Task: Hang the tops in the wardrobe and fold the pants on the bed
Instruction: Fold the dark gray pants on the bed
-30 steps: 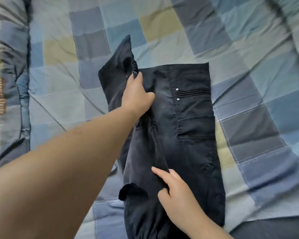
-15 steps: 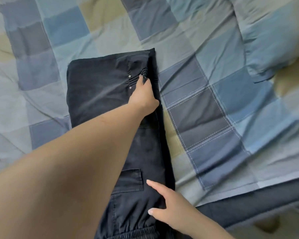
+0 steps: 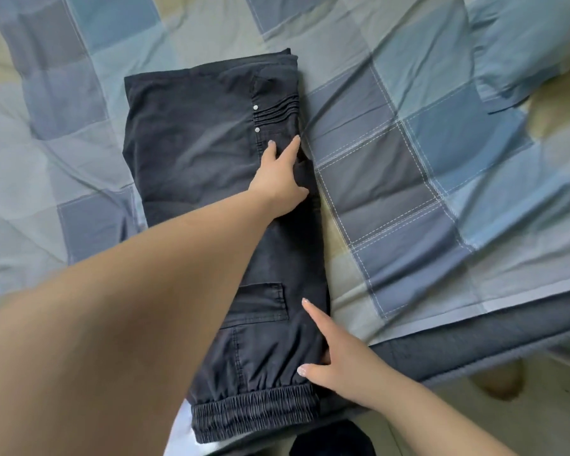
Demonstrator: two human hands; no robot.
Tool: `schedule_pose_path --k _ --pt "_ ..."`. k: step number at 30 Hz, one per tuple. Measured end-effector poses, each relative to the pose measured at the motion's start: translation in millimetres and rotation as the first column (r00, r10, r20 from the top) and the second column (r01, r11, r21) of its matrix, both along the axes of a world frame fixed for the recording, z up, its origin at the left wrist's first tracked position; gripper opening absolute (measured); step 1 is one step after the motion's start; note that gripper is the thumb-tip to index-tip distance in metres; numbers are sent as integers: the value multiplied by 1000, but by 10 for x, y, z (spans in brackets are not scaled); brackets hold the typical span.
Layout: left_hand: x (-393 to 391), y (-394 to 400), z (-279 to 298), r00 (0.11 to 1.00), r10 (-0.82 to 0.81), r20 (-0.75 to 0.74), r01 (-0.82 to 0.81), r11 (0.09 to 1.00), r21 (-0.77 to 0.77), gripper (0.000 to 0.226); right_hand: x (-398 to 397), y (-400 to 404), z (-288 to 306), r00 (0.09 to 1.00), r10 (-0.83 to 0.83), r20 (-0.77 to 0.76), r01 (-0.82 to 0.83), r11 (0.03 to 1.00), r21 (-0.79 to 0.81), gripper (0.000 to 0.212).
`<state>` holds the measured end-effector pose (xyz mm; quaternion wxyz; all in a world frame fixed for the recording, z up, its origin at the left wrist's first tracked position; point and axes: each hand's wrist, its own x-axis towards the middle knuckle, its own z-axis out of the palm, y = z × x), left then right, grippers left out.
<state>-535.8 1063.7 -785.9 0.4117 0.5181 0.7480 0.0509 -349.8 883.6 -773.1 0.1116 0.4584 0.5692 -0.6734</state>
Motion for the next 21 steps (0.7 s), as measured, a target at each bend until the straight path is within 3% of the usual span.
schedule_pose_path --k 3,5,9,13,16,18,21 --pt "-96 -380 56 1000 -18 -6 18 1000 18 85 -116 -28 29 997 53 53 -57 996 74 82" --pt "-169 -733 101 1000 21 10 -21 999 39 71 -157 -91 38 994 -84 66 73 987 144 70" --pt "-369 -1711 206 973 226 -49 -217 965 145 40 -128 -323 51 933 -351 77 300 878 372 49" --pt "-569 -2609 265 859 500 -109 -482 862 158 41 -67 -514 0 880 -454 137 360 828 430 38" --pt "-609 -3139 290 749 663 5 -663 749 -17 47 -92 -595 2 910 -373 179 286 880 379 21" --pt "-598 -3368 286 704 702 108 -684 711 -165 43 -116 -597 0 931 -322 172 254 910 326 11" --pt "-603 -3447 244 698 696 169 -660 717 -225 42 -120 -526 -6 937 -288 198 231 935 270 23"
